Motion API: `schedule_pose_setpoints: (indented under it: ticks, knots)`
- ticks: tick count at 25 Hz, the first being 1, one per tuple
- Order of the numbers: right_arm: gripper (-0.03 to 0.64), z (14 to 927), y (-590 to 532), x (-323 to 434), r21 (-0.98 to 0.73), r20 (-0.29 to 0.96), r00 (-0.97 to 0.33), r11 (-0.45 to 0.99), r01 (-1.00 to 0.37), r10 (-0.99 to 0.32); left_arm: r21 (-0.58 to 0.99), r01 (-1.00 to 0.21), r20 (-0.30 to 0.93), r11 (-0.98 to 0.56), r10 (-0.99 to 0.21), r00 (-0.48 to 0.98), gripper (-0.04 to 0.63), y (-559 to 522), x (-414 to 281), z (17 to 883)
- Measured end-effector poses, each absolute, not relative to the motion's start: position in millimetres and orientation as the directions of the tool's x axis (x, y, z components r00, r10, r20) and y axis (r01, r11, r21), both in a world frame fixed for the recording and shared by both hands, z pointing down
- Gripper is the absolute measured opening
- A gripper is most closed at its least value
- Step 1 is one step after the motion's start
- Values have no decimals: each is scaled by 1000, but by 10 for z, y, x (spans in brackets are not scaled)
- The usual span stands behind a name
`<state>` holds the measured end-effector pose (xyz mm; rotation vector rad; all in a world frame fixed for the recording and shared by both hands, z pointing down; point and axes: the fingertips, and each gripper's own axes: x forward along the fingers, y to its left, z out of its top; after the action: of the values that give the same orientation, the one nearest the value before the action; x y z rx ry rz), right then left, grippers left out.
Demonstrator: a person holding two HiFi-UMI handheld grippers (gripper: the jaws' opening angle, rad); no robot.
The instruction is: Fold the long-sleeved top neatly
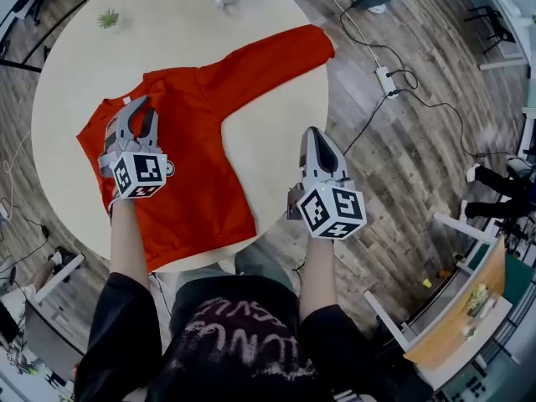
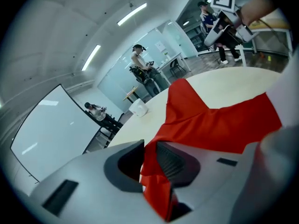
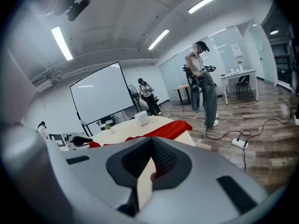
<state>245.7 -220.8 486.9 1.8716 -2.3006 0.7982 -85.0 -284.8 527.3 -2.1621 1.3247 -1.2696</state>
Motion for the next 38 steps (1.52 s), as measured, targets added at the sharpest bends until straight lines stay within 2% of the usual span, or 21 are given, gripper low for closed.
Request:
schedule_pose_setpoints:
  ticks: [2,5,7,11,15,19,26,31,32,33,34,36,38]
  knots:
    - [5,4909,-2182,2558,-348,375,-244,108,-931,-894,-625,-542,561,-562,-806,189,90,-2839,-726,5415]
    - [5,4952,-2151,2685,-351,382,-231,91,-932,-895,-621,-507,597,-597,-780,187,175,-2842,-604,5554]
    - [5,4975,-2127,2761,-354,389,-223,78,-932,-894,-625,-495,611,-604,-773,172,198,-2847,-566,5599]
    - [5,4993,-2098,2849,-363,391,-216,65,-929,-895,-570,-598,633,-564,-765,119,260,-2861,-641,5667]
    - [5,4990,-2110,2848,-365,389,-226,76,-928,-893,-491,-689,664,-533,-741,99,272,-2806,-714,5754]
    - [5,4971,-2132,2813,-364,385,-237,89,-927,-892,-443,-695,714,-566,-692,109,201,-2708,-709,5855]
    - [5,4964,-2154,2708,-363,384,-260,114,-925,-886,-455,-699,719,-552,-691,77,196,-2571,-905,5881]
    - [5,4943,-2150,2657,-359,380,-265,123,-925,-886,-436,-686,712,-583,-689,133,187,-2631,-818,5881]
    - [5,4941,-2140,2659,-358,380,-264,122,-926,-886,-438,-680,714,-588,-687,134,149,-2638,-799,5887]
    - [5,4938,-2131,2664,-358,381,-262,120,-926,-887,-440,-678,714,-589,-687,134,83,-2642,-790,5886]
    - [5,4936,-2124,2672,-358,380,-260,118,-926,-888,-443,-678,710,-587,-691,135,53,-2644,-783,5874]
    - [5,4931,-2121,2694,-358,379,-256,114,-927,-889,-461,-666,698,-587,-703,136,46,-2650,-766,5837]
    - [5,4920,-2119,2722,-359,376,-252,110,-927,-892,-516,-600,691,-611,-711,129,44,-2659,-723,5805]
